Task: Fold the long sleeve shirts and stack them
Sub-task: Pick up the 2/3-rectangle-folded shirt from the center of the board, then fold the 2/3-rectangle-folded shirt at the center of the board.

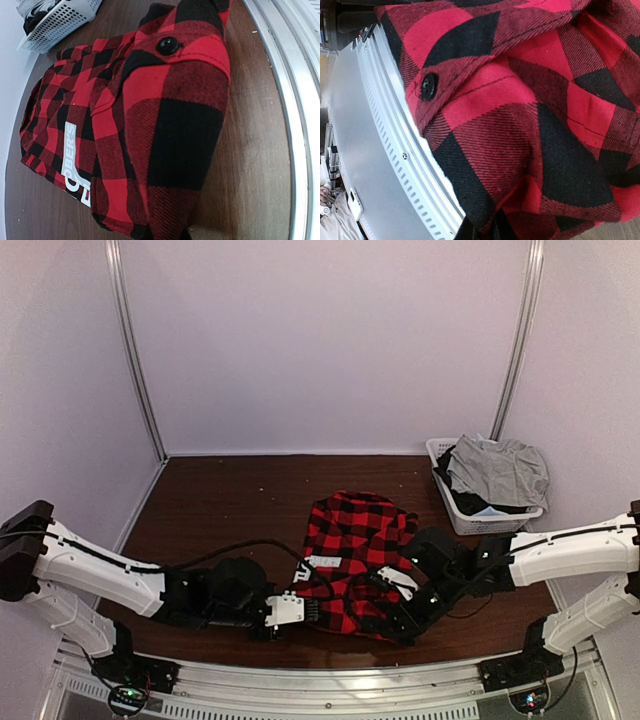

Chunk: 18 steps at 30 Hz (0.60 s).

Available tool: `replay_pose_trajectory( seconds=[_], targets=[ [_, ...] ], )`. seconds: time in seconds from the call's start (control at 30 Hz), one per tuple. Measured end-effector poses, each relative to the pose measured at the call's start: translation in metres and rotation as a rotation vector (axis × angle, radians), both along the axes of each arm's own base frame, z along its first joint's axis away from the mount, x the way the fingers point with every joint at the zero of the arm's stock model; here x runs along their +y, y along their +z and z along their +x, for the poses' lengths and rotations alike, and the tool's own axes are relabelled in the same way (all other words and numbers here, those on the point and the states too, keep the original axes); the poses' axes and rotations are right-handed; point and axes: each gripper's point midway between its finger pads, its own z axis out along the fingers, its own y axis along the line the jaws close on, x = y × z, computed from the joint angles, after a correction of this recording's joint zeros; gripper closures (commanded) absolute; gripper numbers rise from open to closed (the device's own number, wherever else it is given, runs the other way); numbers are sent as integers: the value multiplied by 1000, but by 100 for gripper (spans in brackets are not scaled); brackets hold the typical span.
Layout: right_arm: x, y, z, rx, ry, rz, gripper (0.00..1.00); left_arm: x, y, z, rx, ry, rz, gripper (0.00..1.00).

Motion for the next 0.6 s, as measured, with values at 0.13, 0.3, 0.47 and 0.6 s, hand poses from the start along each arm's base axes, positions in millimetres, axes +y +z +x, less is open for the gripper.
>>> replay_pose_trajectory(
  seconds=[0.13, 0.3, 0.47, 0.6],
  targets=[
    [-2, -2, 1, -6, -1, -13, 63, -4, 3, -6, 55, -14, 10, 100],
    [-3, 9, 3, -56, -15, 3, 40, -10, 11, -15, 137, -24, 15, 100],
    [0, 32, -2, -145, -12, 56, 29, -9, 13, -18, 253, -6, 7, 100],
    [3, 36, -10, -195, -13, 74, 24, -4, 14, -16, 349, 27, 17, 100]
  ],
)
